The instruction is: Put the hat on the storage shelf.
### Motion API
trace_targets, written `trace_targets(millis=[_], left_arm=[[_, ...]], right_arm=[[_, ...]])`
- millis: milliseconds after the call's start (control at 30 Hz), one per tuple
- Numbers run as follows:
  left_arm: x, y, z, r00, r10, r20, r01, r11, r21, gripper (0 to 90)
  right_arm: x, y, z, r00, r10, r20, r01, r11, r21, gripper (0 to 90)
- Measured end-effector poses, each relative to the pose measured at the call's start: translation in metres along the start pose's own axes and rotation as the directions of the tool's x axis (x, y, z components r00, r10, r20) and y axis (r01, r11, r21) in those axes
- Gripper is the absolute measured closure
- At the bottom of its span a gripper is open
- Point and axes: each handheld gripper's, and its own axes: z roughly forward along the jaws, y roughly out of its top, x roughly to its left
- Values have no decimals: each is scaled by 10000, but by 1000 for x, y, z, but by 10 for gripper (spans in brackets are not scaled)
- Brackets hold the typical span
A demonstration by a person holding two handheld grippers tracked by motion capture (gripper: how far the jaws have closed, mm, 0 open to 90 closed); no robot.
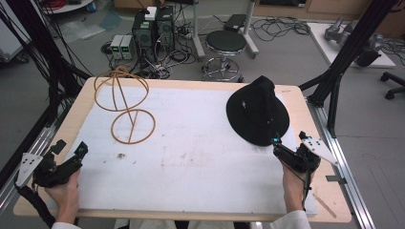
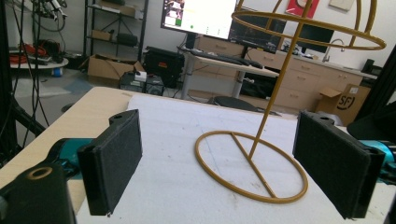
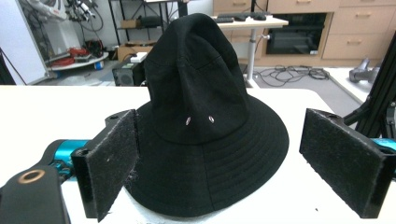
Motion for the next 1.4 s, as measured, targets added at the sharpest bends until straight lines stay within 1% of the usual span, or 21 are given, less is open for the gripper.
trace_targets(millis=[133,200,300,333,500,633,800,1100,1233,1400], left_arm=[[0,0,0,10000,-17,46,17,10000,-27,160],[1,0,0,10000,-26,36,26,10000,-17,160],[1,0,1,9999,-97,47,97,10000,7,160],[1,0,1,9999,-102,46,102,9999,2,160],[1,0,2,9999,-88,56,88,10000,-13,161],[1,-1,2,9999,-92,78,92,10000,-3,160],[1,-1,3,9999,-90,82,90,10000,7,161],[2,-1,4,9998,-173,78,173,9998,22,161],[2,-1,4,9998,-154,103,154,9999,35,160],[1,-1,5,9998,-142,124,141,9999,45,160]], right_arm=[[-1,6,3,10000,-76,-21,76,9998,199,113],[-1,7,4,10000,-69,21,69,9998,189,113],[0,9,8,10000,-52,23,51,9995,321,113],[0,10,9,9999,-135,26,134,9992,388,113],[1,16,15,9998,-188,42,185,9986,492,113],[1,19,20,9993,-374,64,369,9975,610,113],[1,22,28,9993,-348,134,338,9968,724,113],[1,27,42,9994,-302,188,289,9972,687,113],[2,31,46,9993,-320,175,310,9980,547,113],[5,30,54,9990,-427,90,420,9967,694,113]])
